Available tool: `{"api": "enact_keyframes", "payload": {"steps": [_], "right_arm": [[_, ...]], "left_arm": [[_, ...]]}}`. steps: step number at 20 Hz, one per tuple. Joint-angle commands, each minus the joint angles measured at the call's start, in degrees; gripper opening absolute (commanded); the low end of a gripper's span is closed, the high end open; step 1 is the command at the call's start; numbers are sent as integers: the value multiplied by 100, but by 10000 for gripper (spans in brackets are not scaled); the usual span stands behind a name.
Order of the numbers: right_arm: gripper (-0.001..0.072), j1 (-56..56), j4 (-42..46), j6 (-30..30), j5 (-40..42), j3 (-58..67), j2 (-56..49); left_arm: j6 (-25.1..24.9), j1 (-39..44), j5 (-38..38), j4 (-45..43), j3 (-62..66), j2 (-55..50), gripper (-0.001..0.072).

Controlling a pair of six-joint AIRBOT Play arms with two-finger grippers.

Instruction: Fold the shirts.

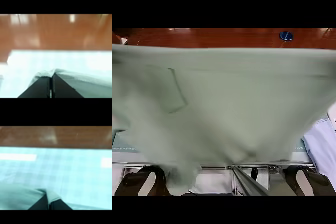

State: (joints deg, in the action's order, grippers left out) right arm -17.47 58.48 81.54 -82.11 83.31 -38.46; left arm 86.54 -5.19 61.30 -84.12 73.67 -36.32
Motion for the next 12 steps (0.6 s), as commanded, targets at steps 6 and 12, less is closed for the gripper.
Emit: {"api": "enact_keyframes", "payload": {"steps": [6, 12], "right_arm": [[22, 660, -109, -588, 2616, -1473, -2621], [22, 662, -374, -463, 3027, 120, -5337]], "left_arm": [[81, 22, -2577, 2024, -909, -2889, 19], [76, 59, -2940, 2481, -492, -4651, 18]]}}
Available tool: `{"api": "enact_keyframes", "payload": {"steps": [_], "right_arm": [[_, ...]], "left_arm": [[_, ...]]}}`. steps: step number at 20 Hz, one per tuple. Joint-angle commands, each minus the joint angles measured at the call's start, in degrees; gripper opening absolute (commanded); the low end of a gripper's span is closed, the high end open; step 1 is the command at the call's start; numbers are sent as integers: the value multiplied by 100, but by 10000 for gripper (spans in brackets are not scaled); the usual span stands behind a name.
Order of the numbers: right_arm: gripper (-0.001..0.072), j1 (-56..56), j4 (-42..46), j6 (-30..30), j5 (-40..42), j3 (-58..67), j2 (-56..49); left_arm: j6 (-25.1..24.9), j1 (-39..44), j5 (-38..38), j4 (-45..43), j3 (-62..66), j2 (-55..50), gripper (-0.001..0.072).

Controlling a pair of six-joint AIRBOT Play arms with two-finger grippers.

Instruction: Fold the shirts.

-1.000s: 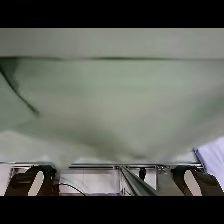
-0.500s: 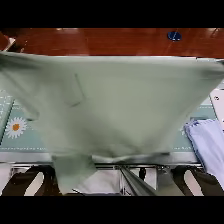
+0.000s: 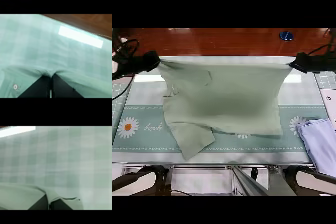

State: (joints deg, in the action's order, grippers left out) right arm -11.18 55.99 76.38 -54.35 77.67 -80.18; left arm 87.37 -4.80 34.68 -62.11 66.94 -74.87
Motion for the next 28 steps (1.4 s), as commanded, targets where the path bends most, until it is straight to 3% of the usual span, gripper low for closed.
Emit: {"api": "enact_keyframes", "payload": {"steps": [1, 5, 9, 12, 15, 18, 21, 25, 26, 27, 28], "right_arm": [[22, 31, -190, 140, 203, 984, -1488], [22, 33, -205, 356, 46, 1648, -2214], [22, 28, -214, 354, -28, 1690, -2295], [22, -39, -256, 350, -546, 1690, -2249], [23, -164, -96, 155, -1615, 1687, -2223], [22, -181, 470, 151, -2291, 1561, -2227], [22, -181, 584, 164, -2214, 1207, -2227], [24, -179, 498, 175, -1834, 721, -2227], [78, -179, 450, 179, -1740, 658, -2227], [309, -179, 439, 197, -1722, 640, -2227], [413, -181, 422, 201, -1733, 649, -2221]], "left_arm": [[-7, 48, -275, 280, 291, -1014, 18], [-9, 177, -260, 282, 728, -1687, 18], [-11, 164, -247, 280, 914, -1832, 19], [-188, 33, 634, 280, 1305, -1827, 19], [-1276, -109, 2020, 199, 1679, -1827, 19], [-1368, -168, 2892, -190, 1670, -1985, 19], [-1368, -114, 3392, -289, 1631, -2398, 19], [-1364, -125, 3484, -286, 1635, -2804, 19], [-1344, -125, 3480, -286, 1635, -2815, 29], [-1204, -125, 3508, -289, 1659, -2806, 187], [-1128, -129, 3687, -323, 1749, -2800, 477]]}}
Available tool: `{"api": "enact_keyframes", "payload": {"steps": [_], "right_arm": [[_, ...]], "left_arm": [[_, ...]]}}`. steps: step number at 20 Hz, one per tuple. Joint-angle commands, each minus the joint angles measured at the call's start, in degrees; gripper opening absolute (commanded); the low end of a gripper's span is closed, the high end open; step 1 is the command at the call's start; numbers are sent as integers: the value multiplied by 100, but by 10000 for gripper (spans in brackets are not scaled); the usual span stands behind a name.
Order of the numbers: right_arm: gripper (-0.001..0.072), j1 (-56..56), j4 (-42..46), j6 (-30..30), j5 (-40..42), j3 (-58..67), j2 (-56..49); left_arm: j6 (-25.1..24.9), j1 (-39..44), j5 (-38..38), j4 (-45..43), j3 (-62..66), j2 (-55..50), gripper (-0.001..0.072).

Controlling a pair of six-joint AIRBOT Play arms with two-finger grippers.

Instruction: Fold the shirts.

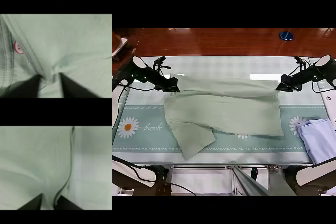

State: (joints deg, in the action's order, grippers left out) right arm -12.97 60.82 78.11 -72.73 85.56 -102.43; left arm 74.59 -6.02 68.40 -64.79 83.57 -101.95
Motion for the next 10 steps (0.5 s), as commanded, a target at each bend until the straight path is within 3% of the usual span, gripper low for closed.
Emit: {"api": "enact_keyframes", "payload": {"steps": [1, 6, 10], "right_arm": [[413, -42, -74, 68, 13, -122, 37], [413, -758, 199, 72, -503, -256, 885], [413, -1235, 114, 66, 520, -1917, 2286]], "left_arm": [[184, -22, 599, -208, 254, -85, 509], [321, -466, 1580, -466, 240, 710, 509], [240, -986, 1141, -487, -1884, 2240, 509]]}}
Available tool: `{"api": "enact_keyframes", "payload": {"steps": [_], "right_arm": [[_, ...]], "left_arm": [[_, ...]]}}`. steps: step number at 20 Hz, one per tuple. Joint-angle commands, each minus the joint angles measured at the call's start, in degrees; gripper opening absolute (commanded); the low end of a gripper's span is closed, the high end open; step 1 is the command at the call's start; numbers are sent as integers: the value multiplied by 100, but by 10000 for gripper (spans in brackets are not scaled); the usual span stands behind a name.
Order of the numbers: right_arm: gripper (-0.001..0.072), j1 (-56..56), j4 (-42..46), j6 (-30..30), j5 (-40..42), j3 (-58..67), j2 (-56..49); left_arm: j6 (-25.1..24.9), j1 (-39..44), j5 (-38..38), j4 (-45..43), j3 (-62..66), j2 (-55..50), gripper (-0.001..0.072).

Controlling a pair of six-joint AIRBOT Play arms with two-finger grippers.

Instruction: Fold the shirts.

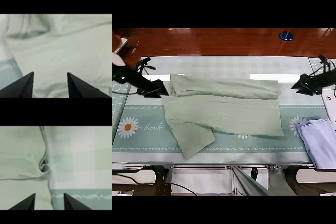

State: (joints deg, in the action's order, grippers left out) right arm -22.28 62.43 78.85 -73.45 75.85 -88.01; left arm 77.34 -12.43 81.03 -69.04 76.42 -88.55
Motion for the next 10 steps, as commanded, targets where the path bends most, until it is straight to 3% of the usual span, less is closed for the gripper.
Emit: {"api": "enact_keyframes", "payload": {"steps": [1, 3, 6, 10], "right_arm": [[413, -302, -87, -9, 879, -1510, 1191], [413, -247, -542, -98, 1333, -2640, 1803], [413, -153, -1427, -597, 1731, -3810, 2304], [413, 120, -1539, -632, 1657, -4074, 2347]], "left_arm": [[4, -564, -319, -63, -1814, 1287, 509], [345, -1137, -660, 81, -2999, 1987, 509], [-181, -1849, -848, 1176, -4266, 2511, 508], [-673, -1781, -1373, 1980, -5036, 2500, 509]]}}
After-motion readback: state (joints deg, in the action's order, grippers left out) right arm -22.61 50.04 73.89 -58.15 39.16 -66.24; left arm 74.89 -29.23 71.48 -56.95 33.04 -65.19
